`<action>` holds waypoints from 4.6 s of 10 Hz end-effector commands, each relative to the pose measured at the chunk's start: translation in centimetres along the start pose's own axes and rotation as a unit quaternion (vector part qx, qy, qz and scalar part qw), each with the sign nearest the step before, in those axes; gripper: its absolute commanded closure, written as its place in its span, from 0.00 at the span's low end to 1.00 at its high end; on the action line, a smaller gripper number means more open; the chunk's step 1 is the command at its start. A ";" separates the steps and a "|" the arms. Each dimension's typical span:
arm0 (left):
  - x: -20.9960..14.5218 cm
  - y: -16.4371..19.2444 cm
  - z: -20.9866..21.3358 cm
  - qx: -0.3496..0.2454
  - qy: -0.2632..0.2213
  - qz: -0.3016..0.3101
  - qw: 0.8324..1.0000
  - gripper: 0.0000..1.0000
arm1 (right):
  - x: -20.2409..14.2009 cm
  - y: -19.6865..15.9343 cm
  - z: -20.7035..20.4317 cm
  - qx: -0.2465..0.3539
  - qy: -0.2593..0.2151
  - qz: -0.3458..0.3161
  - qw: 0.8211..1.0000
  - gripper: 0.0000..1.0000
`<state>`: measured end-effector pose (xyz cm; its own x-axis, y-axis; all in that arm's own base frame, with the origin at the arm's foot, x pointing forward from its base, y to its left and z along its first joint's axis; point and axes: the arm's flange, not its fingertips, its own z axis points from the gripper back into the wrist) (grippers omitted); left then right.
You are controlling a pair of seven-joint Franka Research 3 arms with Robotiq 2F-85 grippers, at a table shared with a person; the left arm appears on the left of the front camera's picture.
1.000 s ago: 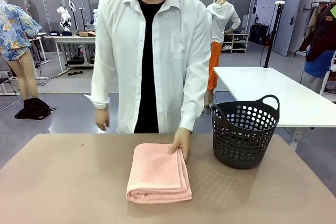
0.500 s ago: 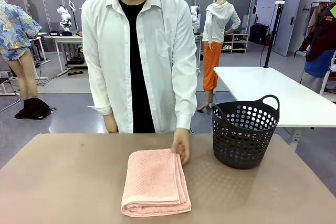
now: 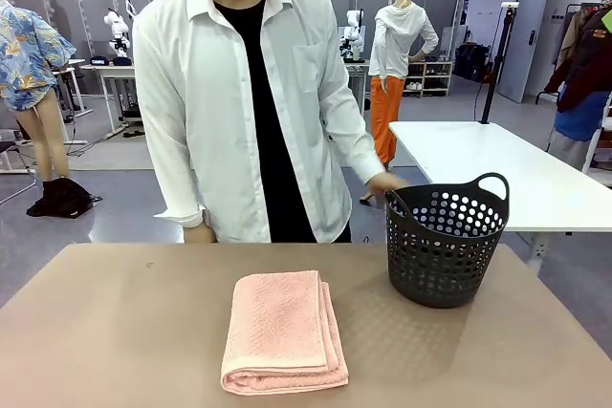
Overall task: Fold the towel.
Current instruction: Pick up the 100 cm Hotel Towel and place it on the left side of the table.
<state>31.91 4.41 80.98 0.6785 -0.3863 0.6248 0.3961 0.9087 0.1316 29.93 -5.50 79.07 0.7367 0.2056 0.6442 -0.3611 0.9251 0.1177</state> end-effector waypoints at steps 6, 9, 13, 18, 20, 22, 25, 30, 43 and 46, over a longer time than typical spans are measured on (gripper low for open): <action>0.0 0.0 0.0 -0.001 0.004 0.001 1.000 0.00 | 0.0 0.0 0.2 -0.001 0.000 -0.001 1.000 0.00; 0.0 0.0 0.0 -0.001 0.004 0.001 1.000 0.00 | 0.0 0.0 0.2 -0.001 0.000 -0.001 1.000 0.00; 0.0 0.0 0.0 -0.001 0.004 0.001 1.000 0.00 | 0.0 0.0 0.2 -0.001 0.000 -0.001 1.000 0.00; -1.1 -1.3 -7.6 -0.059 0.010 0.067 0.996 0.00 | 0.0 0.0 0.2 -0.001 0.000 -0.001 1.000 0.00; -1.7 -2.6 -13.5 -0.110 0.040 0.079 0.990 0.00 | 0.0 0.0 0.2 -0.001 0.000 -0.001 1.000 0.00; -3.3 -5.1 -20.5 -0.153 0.063 0.096 0.982 0.00 | 0.0 0.0 0.2 -0.001 0.000 -0.001 1.000 0.00; -5.5 -7.8 -28.5 -0.216 0.075 0.128 0.965 0.00 | 0.0 0.0 0.2 -0.001 0.000 -0.001 1.000 0.00; -7.0 -15.4 -45.0 -0.328 0.153 0.163 0.918 0.00 | 0.0 0.0 0.2 -0.001 0.000 -0.001 1.000 0.00; -9.8 -21.2 -54.0 -0.354 0.196 0.166 0.900 0.00 | 0.0 0.0 0.2 -0.001 0.000 -0.001 1.000 0.00; -10.1 -21.3 -54.2 -0.373 0.152 0.168 0.900 0.00 | 0.0 0.0 0.2 -0.001 0.000 -0.001 1.000 0.00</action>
<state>50.34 -19.44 30.48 0.9392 -0.2629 0.2207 0.3431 0.6970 -0.6297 29.90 -5.53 79.10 0.7362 0.2052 0.6449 -0.3612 0.9250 0.1180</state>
